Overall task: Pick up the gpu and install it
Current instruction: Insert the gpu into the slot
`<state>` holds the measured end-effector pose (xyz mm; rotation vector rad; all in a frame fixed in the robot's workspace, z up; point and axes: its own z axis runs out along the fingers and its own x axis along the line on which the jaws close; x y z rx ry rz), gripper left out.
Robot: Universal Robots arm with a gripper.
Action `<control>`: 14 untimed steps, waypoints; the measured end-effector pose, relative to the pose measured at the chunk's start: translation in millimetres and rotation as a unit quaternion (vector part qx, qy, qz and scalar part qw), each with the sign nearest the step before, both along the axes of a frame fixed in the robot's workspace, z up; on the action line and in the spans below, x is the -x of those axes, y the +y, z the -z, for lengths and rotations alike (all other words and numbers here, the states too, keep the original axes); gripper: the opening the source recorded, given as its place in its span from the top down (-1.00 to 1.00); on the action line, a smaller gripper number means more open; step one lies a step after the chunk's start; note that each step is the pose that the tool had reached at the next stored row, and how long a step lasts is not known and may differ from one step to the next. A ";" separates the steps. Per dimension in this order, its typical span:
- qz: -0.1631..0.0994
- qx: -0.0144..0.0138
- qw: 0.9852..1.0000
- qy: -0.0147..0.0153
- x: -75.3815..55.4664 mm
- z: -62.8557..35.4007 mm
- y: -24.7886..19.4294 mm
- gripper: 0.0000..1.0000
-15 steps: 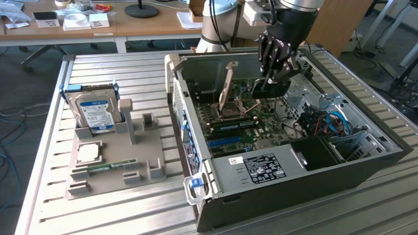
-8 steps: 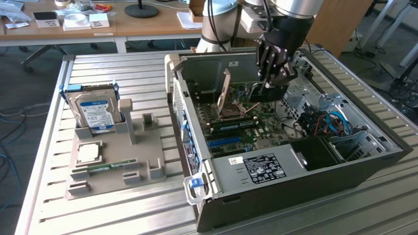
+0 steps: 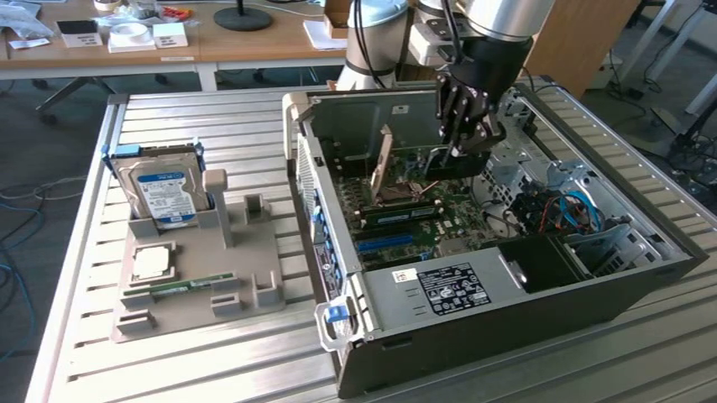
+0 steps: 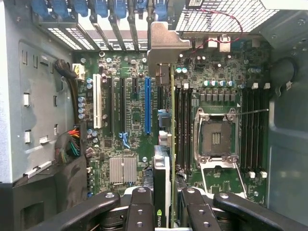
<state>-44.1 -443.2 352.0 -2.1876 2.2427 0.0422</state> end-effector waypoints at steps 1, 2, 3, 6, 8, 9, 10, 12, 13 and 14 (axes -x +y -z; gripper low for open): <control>0.000 0.000 1.000 0.000 0.0 0.1 0.0 0.47; 0.000 0.000 1.000 0.000 0.3 0.6 0.0 0.47; 0.000 0.000 1.000 0.000 0.6 1.6 0.0 0.47; -0.003 0.000 1.000 0.000 1.8 7.4 -2.3 0.47; -0.004 0.000 1.000 0.000 2.2 9.3 -3.7 0.47; -0.005 0.000 1.000 0.000 2.4 10.2 -4.5 0.47; -0.006 0.000 1.000 0.000 2.6 11.0 -5.1 0.47; -0.007 0.000 1.000 0.000 2.7 11.3 -5.4 0.47; -0.007 0.000 1.000 0.000 2.7 11.3 -5.4 0.47; -0.007 0.000 1.000 0.000 2.7 11.3 -5.4 0.47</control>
